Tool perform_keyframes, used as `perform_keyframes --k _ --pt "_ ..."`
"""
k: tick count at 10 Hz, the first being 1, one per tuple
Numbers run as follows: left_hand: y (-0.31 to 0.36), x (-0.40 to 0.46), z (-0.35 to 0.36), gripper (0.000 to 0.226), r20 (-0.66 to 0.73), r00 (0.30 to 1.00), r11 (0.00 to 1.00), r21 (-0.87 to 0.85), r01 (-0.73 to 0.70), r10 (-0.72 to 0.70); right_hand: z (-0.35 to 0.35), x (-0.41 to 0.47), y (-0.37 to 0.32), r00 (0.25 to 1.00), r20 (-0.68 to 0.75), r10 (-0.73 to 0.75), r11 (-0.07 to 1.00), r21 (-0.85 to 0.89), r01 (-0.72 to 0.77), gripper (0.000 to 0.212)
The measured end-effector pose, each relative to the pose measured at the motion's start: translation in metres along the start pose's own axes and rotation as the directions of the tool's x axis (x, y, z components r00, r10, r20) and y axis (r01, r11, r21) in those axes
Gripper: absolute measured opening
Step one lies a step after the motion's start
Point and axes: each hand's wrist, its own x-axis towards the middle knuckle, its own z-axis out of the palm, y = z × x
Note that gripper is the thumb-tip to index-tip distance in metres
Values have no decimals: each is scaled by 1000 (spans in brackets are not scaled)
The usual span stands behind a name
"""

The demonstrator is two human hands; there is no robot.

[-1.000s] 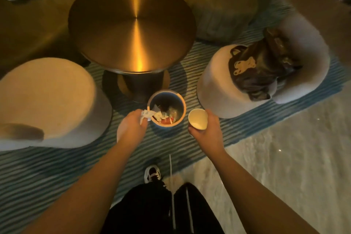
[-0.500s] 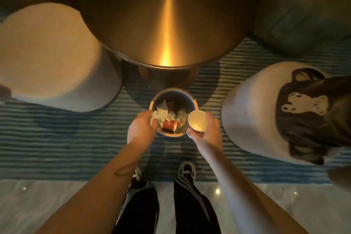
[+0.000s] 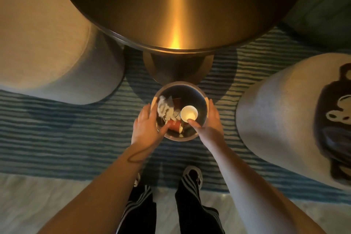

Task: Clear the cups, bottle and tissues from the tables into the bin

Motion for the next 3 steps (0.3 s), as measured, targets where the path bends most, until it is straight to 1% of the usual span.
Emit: perform_keyframes --k 1,2,3 --pt "-5 -21 -36 78 -15 1000 1000 -21 10 -10 -22 -23 -22 1000 -10 27 998 -56 -27 93" --pt "-2 -49 -84 75 -45 999 999 -38 21 -22 -50 -54 -55 1000 -7 -28 994 -103 27 82" --pt "7 -80 -142 73 -146 989 997 -73 -14 4 -77 -92 -109 988 -9 -157 982 -109 155 71"
